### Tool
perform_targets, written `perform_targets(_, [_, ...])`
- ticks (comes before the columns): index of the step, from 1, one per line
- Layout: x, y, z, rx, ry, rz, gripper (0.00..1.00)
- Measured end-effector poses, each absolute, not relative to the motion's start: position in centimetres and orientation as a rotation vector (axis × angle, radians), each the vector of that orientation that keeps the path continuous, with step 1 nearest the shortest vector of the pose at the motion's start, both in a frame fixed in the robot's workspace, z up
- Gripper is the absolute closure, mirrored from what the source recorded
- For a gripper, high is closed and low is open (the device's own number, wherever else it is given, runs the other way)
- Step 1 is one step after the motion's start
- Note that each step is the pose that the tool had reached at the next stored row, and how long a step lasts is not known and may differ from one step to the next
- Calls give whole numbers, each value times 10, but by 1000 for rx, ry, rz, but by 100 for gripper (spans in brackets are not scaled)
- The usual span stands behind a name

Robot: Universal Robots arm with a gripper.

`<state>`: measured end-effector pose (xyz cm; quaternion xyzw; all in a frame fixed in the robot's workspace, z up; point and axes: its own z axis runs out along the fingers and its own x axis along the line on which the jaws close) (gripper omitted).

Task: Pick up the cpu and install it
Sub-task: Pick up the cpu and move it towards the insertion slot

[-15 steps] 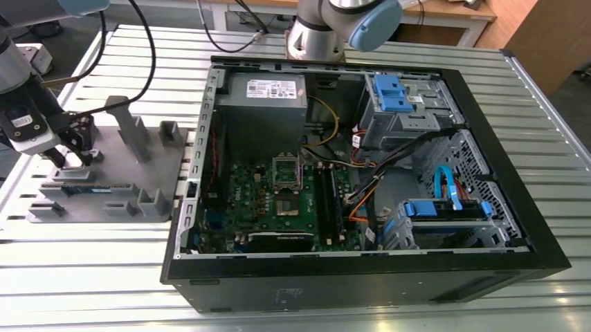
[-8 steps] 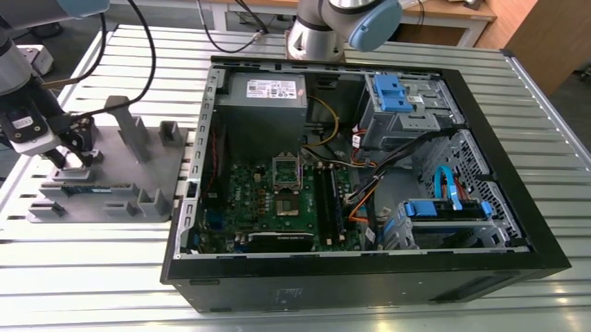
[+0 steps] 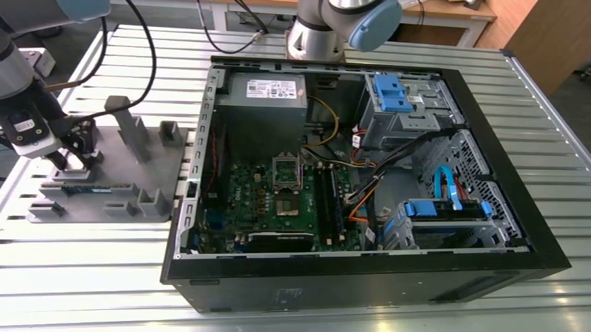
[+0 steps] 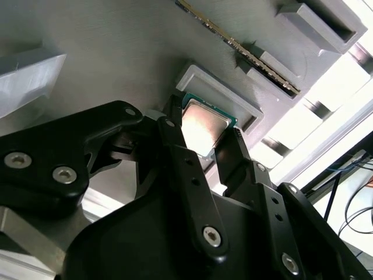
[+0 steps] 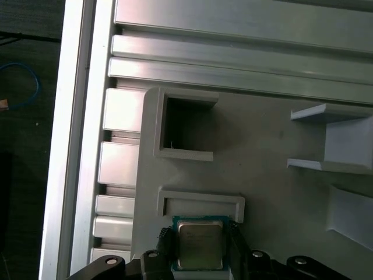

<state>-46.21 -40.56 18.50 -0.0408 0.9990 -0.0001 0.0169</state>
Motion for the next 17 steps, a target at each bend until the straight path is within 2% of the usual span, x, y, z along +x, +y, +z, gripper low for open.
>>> perform_targets(14, [-462, -406, 183, -123, 3105, 0, 52])
perform_targets(15, [-462, -406, 183, -123, 3105, 0, 46])
perform_targets(17, [-462, -406, 183, -123, 3105, 0, 46])
